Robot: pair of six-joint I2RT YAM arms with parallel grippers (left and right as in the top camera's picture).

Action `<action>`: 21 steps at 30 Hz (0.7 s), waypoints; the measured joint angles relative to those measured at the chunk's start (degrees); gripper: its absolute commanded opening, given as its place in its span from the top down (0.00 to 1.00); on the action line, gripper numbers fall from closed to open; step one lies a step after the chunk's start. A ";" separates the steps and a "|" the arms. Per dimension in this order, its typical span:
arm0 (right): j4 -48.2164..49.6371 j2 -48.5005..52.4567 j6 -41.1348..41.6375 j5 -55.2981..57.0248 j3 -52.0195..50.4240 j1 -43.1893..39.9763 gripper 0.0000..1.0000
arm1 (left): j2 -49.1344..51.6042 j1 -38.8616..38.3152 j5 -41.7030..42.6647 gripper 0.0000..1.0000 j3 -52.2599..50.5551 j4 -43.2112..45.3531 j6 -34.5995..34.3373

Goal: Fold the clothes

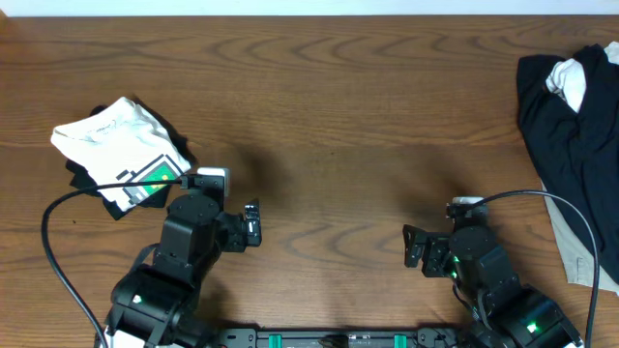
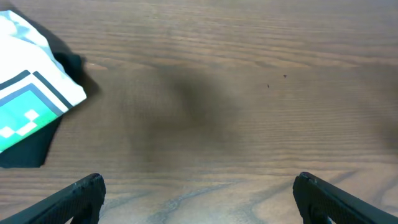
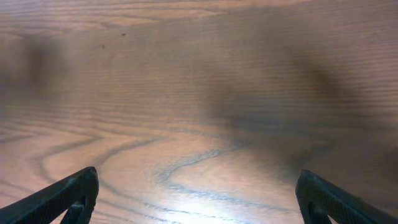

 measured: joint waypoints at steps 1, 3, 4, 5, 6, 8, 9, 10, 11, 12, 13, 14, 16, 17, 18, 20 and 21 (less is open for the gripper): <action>0.02 0.00 0.04 -0.24 0.00 0.00 0.01 | 0.13 0.00 0.00 0.02 0.00 0.00 0.00; 0.02 0.00 0.04 -0.66 0.00 0.00 0.01 | 0.33 0.00 0.00 0.02 0.00 -0.02 0.00; 0.02 0.00 0.07 -0.79 0.00 0.00 0.01 | 0.39 0.00 0.00 0.02 0.00 0.00 0.00; 0.02 0.00 0.09 -0.87 0.00 0.00 0.01 | 0.42 0.00 0.00 0.02 0.00 0.00 0.00; 0.02 0.00 0.11 -0.96 0.00 0.00 0.01 | 0.42 0.00 0.00 0.02 0.00 0.00 0.00; 0.02 0.00 0.20 -1.01 0.00 0.00 0.01 | 0.42 0.00 0.00 0.02 0.00 0.00 0.00; 0.02 0.00 0.20 -1.01 0.00 0.00 0.01 | 0.42 0.00 0.00 0.02 0.00 0.00 0.00; 0.02 0.00 0.20 -1.01 0.00 0.00 0.01 | 0.42 0.00 0.00 0.02 0.00 0.00 0.00; 0.02 0.00 0.20 -1.01 0.00 0.00 0.01 | 0.42 0.00 0.00 0.02 0.00 0.00 0.00; 0.02 0.00 0.20 -1.03 0.00 0.00 0.01 | 0.42 0.00 0.00 0.02 0.00 0.00 0.00; 0.02 0.00 0.20 -1.03 0.00 0.00 0.01 | 0.42 0.00 0.00 0.02 0.00 0.00 0.00; 0.02 0.00 0.20 -1.03 0.00 0.00 0.01 | 0.42 0.00 0.00 0.02 0.00 0.00 0.00; 0.00 0.00 0.22 -1.03 0.00 0.00 0.01 | 0.42 0.00 0.00 0.02 0.00 0.00 0.00; 0.00 0.00 0.20 -1.03 0.00 0.00 0.01 | 0.42 0.00 0.00 0.02 0.00 0.00 0.00; -0.04 0.00 0.20 -1.03 0.00 -0.07 0.01 | 0.42 0.00 0.00 0.02 0.00 -0.02 0.00; -0.61 -0.20 0.22 -1.25 0.00 -0.35 0.01 | 0.42 0.00 0.00 0.02 0.00 -0.02 0.00; -1.40 -0.46 0.22 -1.38 0.00 -0.96 0.01 | 0.42 0.00 0.00 0.02 0.00 0.02 0.00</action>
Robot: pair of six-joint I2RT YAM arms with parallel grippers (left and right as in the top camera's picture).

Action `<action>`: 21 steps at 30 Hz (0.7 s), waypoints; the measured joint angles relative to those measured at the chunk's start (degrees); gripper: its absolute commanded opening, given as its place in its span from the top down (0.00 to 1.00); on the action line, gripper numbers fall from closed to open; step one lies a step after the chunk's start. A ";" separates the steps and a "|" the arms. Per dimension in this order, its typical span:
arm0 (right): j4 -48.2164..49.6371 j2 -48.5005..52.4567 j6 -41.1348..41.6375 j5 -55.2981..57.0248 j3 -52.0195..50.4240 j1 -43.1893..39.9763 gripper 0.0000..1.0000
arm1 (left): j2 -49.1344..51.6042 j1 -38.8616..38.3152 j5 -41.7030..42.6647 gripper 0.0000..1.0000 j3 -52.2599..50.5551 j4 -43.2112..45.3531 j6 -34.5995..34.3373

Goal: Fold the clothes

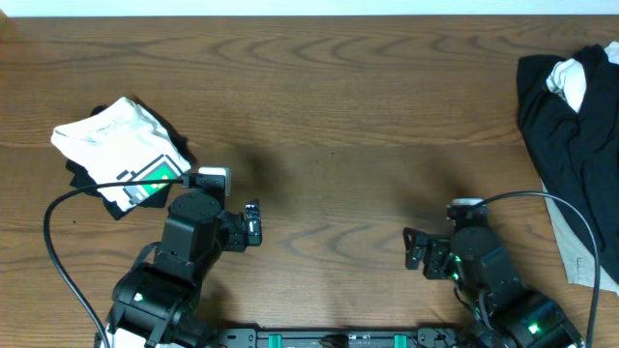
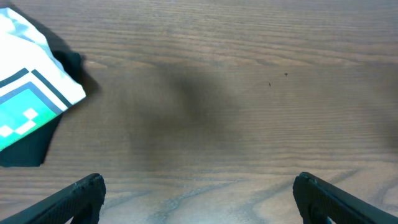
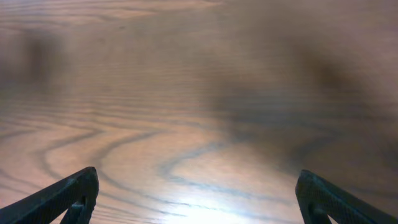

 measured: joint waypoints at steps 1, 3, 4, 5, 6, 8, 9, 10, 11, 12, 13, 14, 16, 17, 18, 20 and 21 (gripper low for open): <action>-0.79 -0.46 0.00 0.00 0.00 -0.83 0.01 | 0.00 0.00 0.00 0.02 0.00 -0.02 0.00; -1.77 -1.92 -0.02 -0.20 -0.07 -2.99 0.01 | 0.00 0.00 0.00 0.02 0.00 -0.02 0.00; -1.88 -2.78 -0.02 -0.07 -0.13 -4.35 0.01 | 0.02 0.00 0.00 0.02 0.00 -0.02 0.00; -1.84 -3.82 -0.02 -0.13 -0.28 -5.70 0.01 | 0.02 0.00 0.00 0.02 0.00 -0.02 0.00; -1.66 -5.33 -0.04 -0.24 -0.66 -7.34 0.01 | 0.02 0.00 0.00 0.02 0.00 -0.02 0.00; -1.11 -8.70 -0.04 -0.15 -1.88 -10.64 0.01 | 0.02 0.00 0.00 0.02 0.00 -0.02 0.00; -0.31 -10.67 -0.24 -0.31 -2.91 -12.33 0.01 | 0.07 0.00 0.00 0.02 0.00 -0.02 0.00; 0.61 -13.07 -0.87 -0.46 -4.28 -14.29 0.01 | 0.13 0.00 0.00 0.02 0.00 -0.02 0.00; 1.97 -15.56 -1.97 -0.76 -5.88 -16.04 0.01 | 0.17 0.00 0.00 0.02 0.00 -0.04 0.00; 3.39 -17.77 -3.26 -1.29 -7.30 -17.38 0.01 | 0.24 0.00 0.00 0.02 0.00 -0.07 0.00; 4.90 -19.80 -4.70 -1.86 -8.66 -18.45 0.01 | 0.28 0.00 0.00 0.02 0.00 -0.04 -0.02; 6.62 -21.79 -6.47 -2.64 -10.03 -19.52 0.01 | 0.28 0.00 0.00 0.02 0.00 -0.07 0.00; 10.84 -25.49 -10.58 -4.94 -12.79 -21.59 0.01 | 0.26 0.00 0.00 0.02 0.00 -0.04 0.00; 12.96 -27.08 -12.66 -6.10 -14.05 -22.77 0.01 | 0.28 0.00 0.00 0.02 0.00 -0.07 -0.02; 15.26 -28.44 -14.47 -7.28 -15.30 -23.91 0.01 | 0.28 0.00 -0.02 0.02 0.00 -0.04 -0.02; 21.46 -30.25 -18.16 -9.16 -17.92 -26.45 0.01 | 0.26 0.00 -0.02 0.02 -0.02 -0.02 -0.02; 23.56 -30.40 -19.37 -9.66 -18.95 -27.17 0.01 | 0.26 0.00 -0.02 0.02 0.00 -0.02 -0.02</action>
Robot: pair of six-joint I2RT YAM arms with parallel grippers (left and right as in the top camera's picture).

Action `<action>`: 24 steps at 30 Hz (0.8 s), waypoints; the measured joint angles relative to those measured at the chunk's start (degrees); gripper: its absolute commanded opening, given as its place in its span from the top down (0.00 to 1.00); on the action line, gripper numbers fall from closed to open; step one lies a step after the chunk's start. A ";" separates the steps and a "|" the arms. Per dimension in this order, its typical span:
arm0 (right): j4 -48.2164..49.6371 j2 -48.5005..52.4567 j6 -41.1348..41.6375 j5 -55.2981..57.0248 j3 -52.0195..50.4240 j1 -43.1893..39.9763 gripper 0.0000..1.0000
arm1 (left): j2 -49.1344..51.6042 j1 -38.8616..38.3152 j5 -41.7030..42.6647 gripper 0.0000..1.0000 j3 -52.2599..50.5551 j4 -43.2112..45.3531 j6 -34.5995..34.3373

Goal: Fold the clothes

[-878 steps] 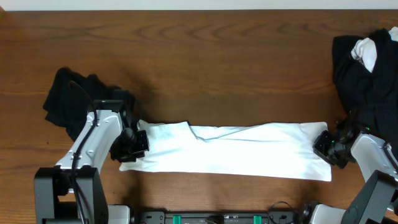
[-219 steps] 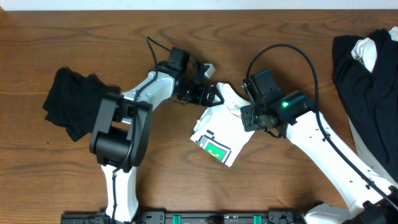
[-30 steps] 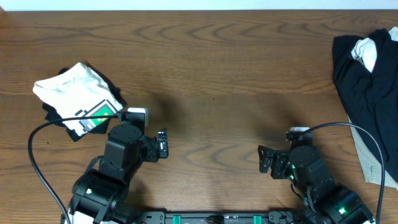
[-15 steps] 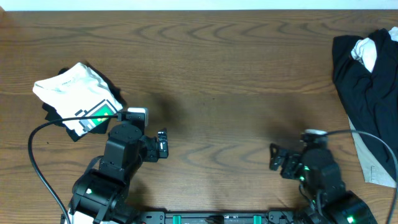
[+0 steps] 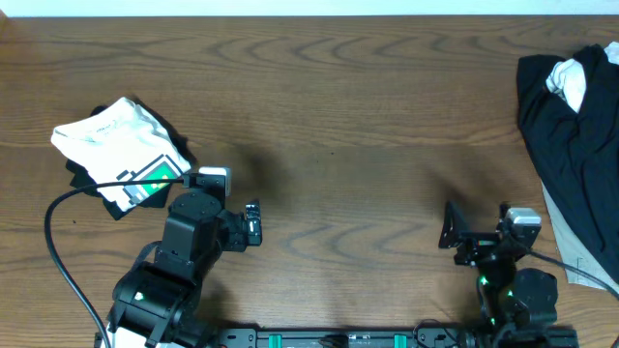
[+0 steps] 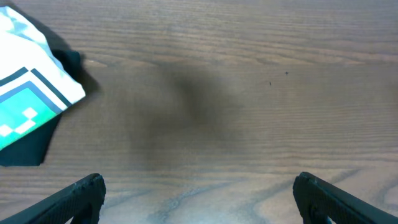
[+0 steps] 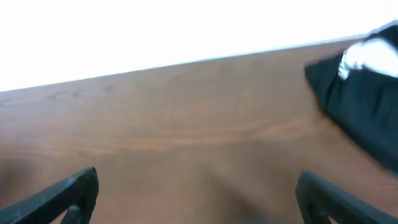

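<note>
A folded white garment with a green and black print lies at the table's left, over a dark one; its corner shows in the left wrist view. An unfolded pile of black and white clothes lies at the right edge, seen blurred in the right wrist view. My left gripper stands open near the front left, nothing between its fingers. My right gripper is open too, near the front right, tilted up so its view looks across the table toward the pile; its fingers hold nothing.
A beige cloth lies under the black pile at the right edge. Black cables run from both arms near the front edge. Bare wooden tabletop spans the middle.
My right arm has moved to the right and turned, its view now looking across the table to the far edge and the black pile instead of down at the wood. The left arm is unchanged.
Both grippers stood open over bare wood near the front, the folded garment at the left and the pile at the right. That held at the second moment. Now the right arm has shifted rightward and tilted up toward the pile.
</note>
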 measured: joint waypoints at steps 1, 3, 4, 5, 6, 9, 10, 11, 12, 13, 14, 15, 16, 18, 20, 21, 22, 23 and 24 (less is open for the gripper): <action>4.00 -0.11 -1.55 -0.48 -1.49 -0.72 0.01 | 0.02 0.00 0.00 0.02 0.00 0.00 0.00; 11.32 -0.26 -4.02 -1.20 -4.24 -1.20 0.01 | 0.00 0.00 -0.02 0.02 0.00 0.00 0.00; 15.30 -0.28 -5.33 -1.53 -5.92 -1.29 0.01 | 0.00 0.00 -0.02 0.02 -0.02 0.02 0.00; 18.67 -0.31 -6.43 -1.73 -7.37 -1.29 0.01 | 0.02 0.00 -0.02 0.02 0.00 0.00 0.00; 19.80 -0.31 -7.63 -1.79 -8.35 -1.29 0.01 | 0.02 0.00 0.00 0.02 -0.02 -0.02 0.02; 20.83 -0.26 -10.19 -1.55 -9.94 -1.29 0.01 | 0.02 0.00 0.02 0.02 0.00 0.00 0.00; 20.83 -0.26 -10.73 -1.33 -9.97 -1.29 0.01 | 0.02 0.00 0.00 0.02 -0.02 -0.02 0.00; 21.07 -0.26 -11.17 -1.20 -9.97 -1.29 0.01 | 0.02 0.00 0.02 0.02 -0.02 -0.02 0.00; 20.68 -0.28 -11.52 -1.09 -9.97 -1.29 0.01 | 0.02 0.00 0.00 0.02 -0.02 0.00 0.00; 19.76 -0.28 -11.72 -1.07 -9.97 -1.29 0.01 | 0.02 0.00 0.00 0.02 -0.02 -0.02 0.00; 17.88 -0.31 -11.91 -1.11 -9.97 -1.29 0.01 | 0.02 0.00 0.00 0.02 -0.02 -0.02 0.00; 17.33 -0.11 -12.11 -1.09 -9.97 -1.29 0.01 | 0.02 0.00 0.00 0.02 -0.02 0.00 0.02; 17.40 -0.17 -12.28 -1.09 -9.97 -1.29 0.01 | 0.00 0.00 0.00 0.02 -0.02 0.04 0.00; 17.38 -0.22 -12.46 -1.09 -9.97 -1.29 0.01 | 0.02 0.00 0.00 0.02 -0.02 -0.02 0.00; 17.40 -0.22 -12.55 -1.09 -9.97 -1.29 0.01 | 0.02 0.00 0.00 0.02 -0.02 0.00 0.00; 17.42 -0.22 -12.57 -1.09 -9.97 -1.29 0.01 | 0.02 0.00 0.02 0.02 -0.02 0.00 0.00; 17.40 -0.22 -12.57 -1.09 -9.97 -1.29 0.01 | 0.02 0.00 0.00 0.02 -0.02 0.00 0.00; 17.40 -0.22 -12.59 -1.09 -9.97 -1.29 0.01 | 0.02 0.00 0.00 0.02 -0.02 0.00 0.02; 17.40 -0.22 -12.59 -1.09 -9.97 -1.29 0.01 | 0.02 0.00 0.00 0.02 -0.02 0.00 0.02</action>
